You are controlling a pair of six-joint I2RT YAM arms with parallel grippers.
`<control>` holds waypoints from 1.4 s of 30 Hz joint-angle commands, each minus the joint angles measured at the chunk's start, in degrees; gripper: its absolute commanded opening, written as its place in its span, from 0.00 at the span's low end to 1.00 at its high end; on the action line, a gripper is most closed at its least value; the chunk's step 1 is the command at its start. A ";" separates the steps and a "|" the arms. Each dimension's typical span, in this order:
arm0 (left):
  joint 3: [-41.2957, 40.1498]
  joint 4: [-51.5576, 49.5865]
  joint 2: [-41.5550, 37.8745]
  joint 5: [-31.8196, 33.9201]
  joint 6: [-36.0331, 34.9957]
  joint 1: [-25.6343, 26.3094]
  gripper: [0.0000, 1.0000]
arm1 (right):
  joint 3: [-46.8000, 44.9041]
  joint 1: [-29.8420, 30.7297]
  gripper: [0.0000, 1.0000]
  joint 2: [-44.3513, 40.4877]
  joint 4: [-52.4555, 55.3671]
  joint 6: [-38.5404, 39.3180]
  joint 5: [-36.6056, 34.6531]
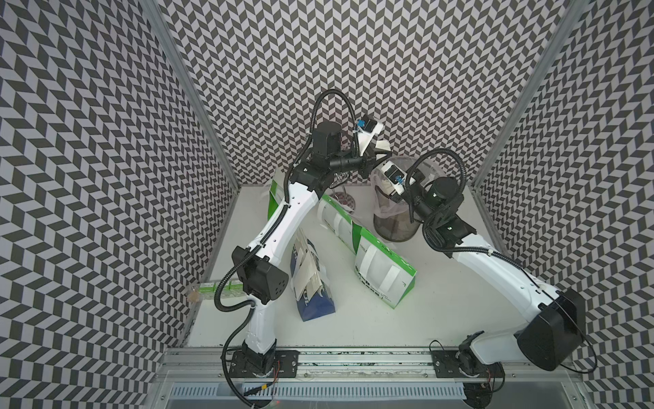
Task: Shred takeout receipts and throw away
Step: Shred the takeout receipt, then place the takeout receipt in the trash bin.
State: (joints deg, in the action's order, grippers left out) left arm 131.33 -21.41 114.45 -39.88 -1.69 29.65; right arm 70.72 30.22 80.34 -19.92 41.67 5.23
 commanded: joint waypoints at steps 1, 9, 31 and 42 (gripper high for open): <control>-0.02 3.57 0.60 3.46 1.65 -0.18 0.00 | -1.67 1.16 0.00 -4.06 -5.70 -0.25 4.82; -0.90 7.33 -0.04 2.41 3.89 -0.55 0.00 | -3.82 0.63 0.00 -7.01 -2.69 -5.66 7.67; -1.67 9.08 0.59 -0.07 4.16 -1.40 0.00 | -3.12 -20.01 0.00 -6.30 -13.59 -51.17 37.47; -1.61 11.06 1.76 -3.68 5.42 -0.30 0.00 | 16.53 -20.46 0.13 11.59 18.59 -36.10 13.95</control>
State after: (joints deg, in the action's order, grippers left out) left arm 129.95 -12.67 115.15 -41.45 2.70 28.77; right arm 83.40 10.00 89.03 -11.68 -0.38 28.49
